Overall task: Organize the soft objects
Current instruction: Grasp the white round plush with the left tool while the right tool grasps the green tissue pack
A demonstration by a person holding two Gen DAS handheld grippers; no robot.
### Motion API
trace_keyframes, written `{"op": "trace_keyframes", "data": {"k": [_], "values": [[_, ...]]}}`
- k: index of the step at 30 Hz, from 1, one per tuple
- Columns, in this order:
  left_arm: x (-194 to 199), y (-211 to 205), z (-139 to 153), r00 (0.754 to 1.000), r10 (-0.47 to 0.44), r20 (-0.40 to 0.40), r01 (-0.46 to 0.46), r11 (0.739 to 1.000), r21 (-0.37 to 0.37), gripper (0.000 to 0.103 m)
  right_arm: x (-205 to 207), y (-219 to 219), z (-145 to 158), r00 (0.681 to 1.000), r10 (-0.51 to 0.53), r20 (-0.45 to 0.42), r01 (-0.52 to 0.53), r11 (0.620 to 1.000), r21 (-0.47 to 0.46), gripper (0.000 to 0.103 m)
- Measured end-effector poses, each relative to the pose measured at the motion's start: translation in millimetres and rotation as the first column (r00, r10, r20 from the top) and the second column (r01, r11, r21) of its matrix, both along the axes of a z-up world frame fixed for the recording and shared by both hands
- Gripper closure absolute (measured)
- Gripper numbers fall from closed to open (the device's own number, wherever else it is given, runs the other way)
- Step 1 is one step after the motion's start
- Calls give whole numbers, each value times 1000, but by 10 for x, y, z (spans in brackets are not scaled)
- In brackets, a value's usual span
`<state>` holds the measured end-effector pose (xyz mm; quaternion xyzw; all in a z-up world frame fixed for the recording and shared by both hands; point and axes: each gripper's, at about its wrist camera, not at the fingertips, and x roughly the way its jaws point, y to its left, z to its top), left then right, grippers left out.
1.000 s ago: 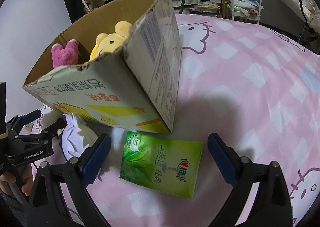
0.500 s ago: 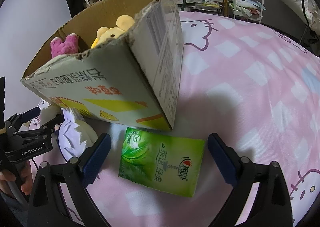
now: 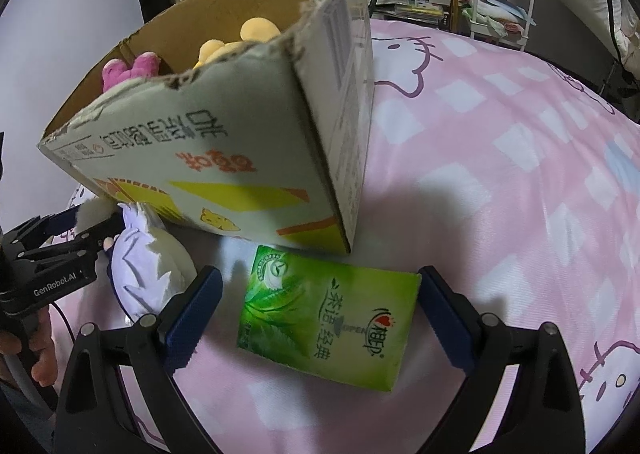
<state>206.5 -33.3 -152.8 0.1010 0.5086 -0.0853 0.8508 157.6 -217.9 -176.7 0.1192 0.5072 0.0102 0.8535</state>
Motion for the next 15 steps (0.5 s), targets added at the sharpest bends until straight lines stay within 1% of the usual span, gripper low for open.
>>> {"op": "trace_keyframes", "data": {"k": [1,2,3,4,5,7,10,15], "values": [[-5,-15,2,1000,-12,-8,12,1000,-13,46,-9,5,-3,1000,-3,2,3,1000,-1,2],[-4,-31,7,1000,-23,-14,23,1000,-20,51,-5,12,-4,1000,-6,2,6,1000,-1,4],[-6,-37,12,999,-34,-18,34,999,-27,54,-10,27,1,1000,-10,1,10,1000,-7,6],[-6,-42,13,999,-46,-25,45,998,-39,60,-27,46,2,1000,-13,-1,13,1000,-18,9],[-10,-46,14,998,-51,-29,49,998,-47,62,-33,61,5,1000,-12,-5,12,999,-36,12],[-19,-54,21,998,-55,-34,53,997,-56,65,-57,71,12,1000,-13,-8,13,998,-56,17],[-19,-29,36,998,-54,-41,51,996,-77,68,-86,101,32,1000,-8,-3,8,998,-70,18],[-79,8,96,998,-49,-46,45,994,-101,69,-158,202,55,1000,9,7,-8,993,-116,19]]}}
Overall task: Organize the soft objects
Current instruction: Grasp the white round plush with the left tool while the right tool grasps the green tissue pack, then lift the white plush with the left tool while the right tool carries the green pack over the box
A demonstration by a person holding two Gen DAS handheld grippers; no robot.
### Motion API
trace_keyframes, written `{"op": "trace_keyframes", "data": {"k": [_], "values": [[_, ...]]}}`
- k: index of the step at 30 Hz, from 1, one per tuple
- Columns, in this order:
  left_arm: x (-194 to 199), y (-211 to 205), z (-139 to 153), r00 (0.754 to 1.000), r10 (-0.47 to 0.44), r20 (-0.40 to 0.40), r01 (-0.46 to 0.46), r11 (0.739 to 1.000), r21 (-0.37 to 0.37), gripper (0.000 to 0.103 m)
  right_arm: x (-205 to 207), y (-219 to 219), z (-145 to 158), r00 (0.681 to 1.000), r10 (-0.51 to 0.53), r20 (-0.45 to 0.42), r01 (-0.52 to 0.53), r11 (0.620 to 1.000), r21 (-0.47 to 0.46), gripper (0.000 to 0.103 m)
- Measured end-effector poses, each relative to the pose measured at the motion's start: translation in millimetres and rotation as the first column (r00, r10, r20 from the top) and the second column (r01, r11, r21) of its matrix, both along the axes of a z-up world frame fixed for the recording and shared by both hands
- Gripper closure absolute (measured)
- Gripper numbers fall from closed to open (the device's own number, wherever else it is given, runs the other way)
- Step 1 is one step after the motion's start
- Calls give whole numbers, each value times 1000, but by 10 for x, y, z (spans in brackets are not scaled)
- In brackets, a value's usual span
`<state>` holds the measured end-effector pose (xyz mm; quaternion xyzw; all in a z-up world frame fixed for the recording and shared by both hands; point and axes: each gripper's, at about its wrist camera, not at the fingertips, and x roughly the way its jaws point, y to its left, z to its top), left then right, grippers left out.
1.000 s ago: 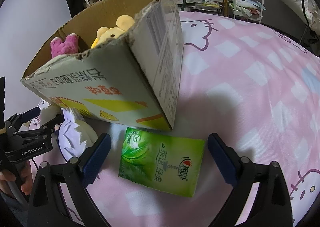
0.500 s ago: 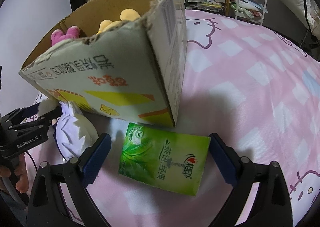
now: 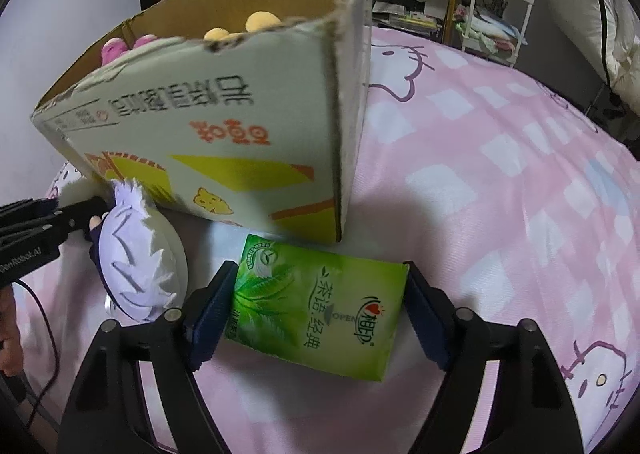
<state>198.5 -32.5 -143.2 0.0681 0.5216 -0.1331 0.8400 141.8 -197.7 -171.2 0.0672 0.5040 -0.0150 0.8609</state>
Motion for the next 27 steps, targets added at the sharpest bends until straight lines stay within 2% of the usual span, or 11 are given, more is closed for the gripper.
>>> {"op": "trace_keyframes", "data": {"k": [8,14,21,25,27], "values": [[-103,129,82,1000,16,13,-16,1000,-17,70,-66,-8,104,999,-3,32,3,1000,-1,20],[-291,183,235,998,28,58,-26,999,-26,70,-189,-7,347,996,-7,92,5,1000,22,20],[-610,162,611,977,7,213,-2,1000,-22,71,-354,-62,710,978,-21,207,9,998,57,20],[-759,175,907,955,10,296,5,999,-51,71,-479,-55,939,959,-21,281,3,998,64,20],[-838,133,1109,930,-13,368,29,999,-39,71,-513,-54,1042,949,-22,314,0,998,68,20]]}}
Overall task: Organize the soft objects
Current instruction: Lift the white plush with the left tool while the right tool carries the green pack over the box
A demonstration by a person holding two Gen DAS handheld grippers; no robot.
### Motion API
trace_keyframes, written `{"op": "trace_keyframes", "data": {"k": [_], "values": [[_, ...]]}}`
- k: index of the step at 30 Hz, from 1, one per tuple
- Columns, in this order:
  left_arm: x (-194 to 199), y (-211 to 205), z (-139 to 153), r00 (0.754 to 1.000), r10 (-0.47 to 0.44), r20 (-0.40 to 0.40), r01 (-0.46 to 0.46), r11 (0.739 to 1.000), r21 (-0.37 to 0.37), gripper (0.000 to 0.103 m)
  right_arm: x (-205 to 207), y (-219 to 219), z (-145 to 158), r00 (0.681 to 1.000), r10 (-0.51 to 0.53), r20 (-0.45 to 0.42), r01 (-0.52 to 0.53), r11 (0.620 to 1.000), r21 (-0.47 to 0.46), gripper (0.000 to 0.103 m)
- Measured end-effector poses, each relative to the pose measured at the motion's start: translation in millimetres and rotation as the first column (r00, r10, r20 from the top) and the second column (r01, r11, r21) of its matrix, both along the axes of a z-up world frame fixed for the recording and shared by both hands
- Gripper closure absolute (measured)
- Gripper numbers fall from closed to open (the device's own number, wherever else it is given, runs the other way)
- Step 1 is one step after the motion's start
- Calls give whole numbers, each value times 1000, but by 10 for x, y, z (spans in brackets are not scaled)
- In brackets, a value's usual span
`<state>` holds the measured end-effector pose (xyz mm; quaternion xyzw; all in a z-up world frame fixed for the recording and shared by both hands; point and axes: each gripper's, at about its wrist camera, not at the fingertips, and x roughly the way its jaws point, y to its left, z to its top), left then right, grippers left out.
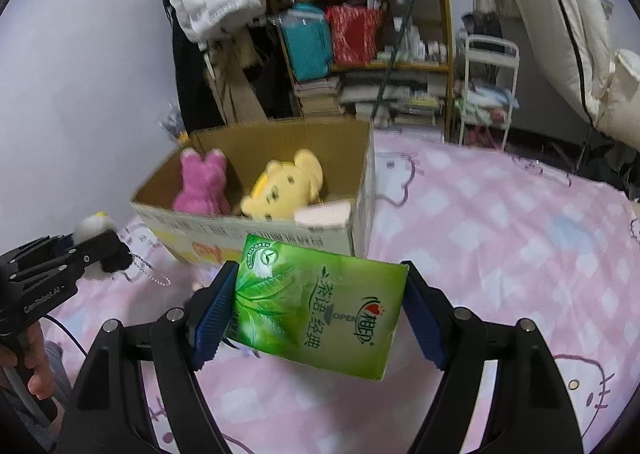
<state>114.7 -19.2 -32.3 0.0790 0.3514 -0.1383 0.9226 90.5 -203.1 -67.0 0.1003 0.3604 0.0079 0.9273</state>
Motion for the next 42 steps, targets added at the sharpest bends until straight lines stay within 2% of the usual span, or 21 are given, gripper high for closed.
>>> {"op": "trace_keyframes", "data": {"k": [7,10,17,27,33,37,42], "values": [[-182,-54,509,982,-20,190,24,1000,-17,71,-130,11,390,988,4,152,-1,1000,-17,20],[-228,-31,651,972,-15,235,25,999,-38,71,-177,33,489,981,6,195,0,1000,-31,20],[-340,-47,954,933,-14,360,26,999,-29,71,-198,-29,781,959,5,284,5,999,-37,20],[-131,-172,1285,898,-21,440,53,997,-60,71,-66,-133,1108,933,9,359,10,999,-49,20],[36,-353,1384,877,-57,477,71,997,-12,71,138,-159,1264,923,32,384,-8,998,-66,20],[165,-401,1284,887,-63,457,84,996,-25,71,282,-135,1262,922,44,384,-6,995,-100,20],[301,-464,1022,904,-70,422,79,997,-2,71,372,-191,1012,933,34,359,-14,998,-57,20]]}}
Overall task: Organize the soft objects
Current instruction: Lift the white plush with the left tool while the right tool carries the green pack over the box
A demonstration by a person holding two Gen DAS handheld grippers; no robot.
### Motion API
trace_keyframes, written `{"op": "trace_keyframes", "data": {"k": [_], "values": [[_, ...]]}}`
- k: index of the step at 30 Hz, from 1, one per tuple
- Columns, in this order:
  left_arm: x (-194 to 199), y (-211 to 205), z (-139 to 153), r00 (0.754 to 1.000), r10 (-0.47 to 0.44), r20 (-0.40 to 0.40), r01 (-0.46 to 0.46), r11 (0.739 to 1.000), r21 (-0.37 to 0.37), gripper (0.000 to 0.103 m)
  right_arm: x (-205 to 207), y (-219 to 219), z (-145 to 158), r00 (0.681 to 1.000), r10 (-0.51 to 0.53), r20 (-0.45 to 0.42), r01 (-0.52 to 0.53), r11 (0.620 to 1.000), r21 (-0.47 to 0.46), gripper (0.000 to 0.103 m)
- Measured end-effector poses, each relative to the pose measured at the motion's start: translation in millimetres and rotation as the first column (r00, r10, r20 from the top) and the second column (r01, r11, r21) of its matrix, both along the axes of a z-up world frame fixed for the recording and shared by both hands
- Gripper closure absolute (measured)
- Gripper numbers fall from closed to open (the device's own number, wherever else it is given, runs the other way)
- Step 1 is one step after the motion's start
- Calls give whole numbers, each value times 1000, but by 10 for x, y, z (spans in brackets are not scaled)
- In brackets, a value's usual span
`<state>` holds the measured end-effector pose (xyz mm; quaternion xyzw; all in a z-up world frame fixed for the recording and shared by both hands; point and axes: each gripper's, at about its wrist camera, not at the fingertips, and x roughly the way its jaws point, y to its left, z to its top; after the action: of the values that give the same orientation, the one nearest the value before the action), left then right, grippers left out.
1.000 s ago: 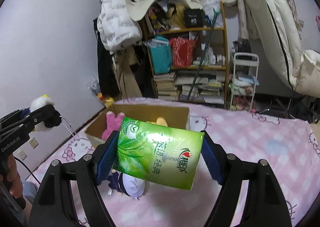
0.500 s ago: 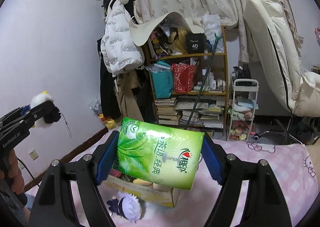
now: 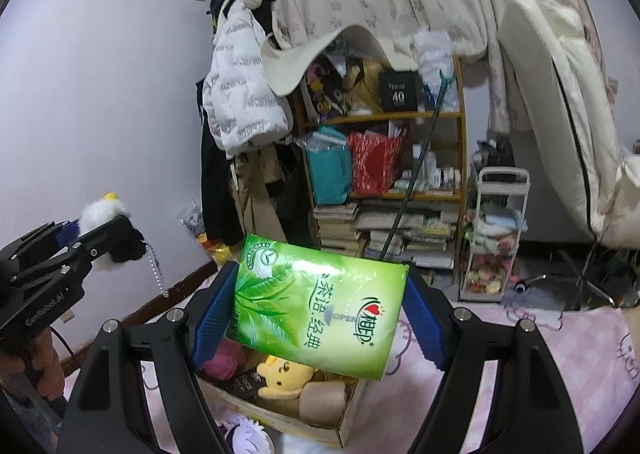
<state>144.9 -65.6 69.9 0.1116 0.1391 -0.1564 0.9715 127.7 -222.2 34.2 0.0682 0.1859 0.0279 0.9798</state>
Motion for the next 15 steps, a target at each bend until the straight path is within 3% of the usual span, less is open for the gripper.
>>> {"op": "trace_keyframes", "data": {"k": [15], "values": [[477,61,-755,969,24,-244,-28,1000,-12,70,288,-16,-546,992,13,-128,-13,1000,2,20]]}}
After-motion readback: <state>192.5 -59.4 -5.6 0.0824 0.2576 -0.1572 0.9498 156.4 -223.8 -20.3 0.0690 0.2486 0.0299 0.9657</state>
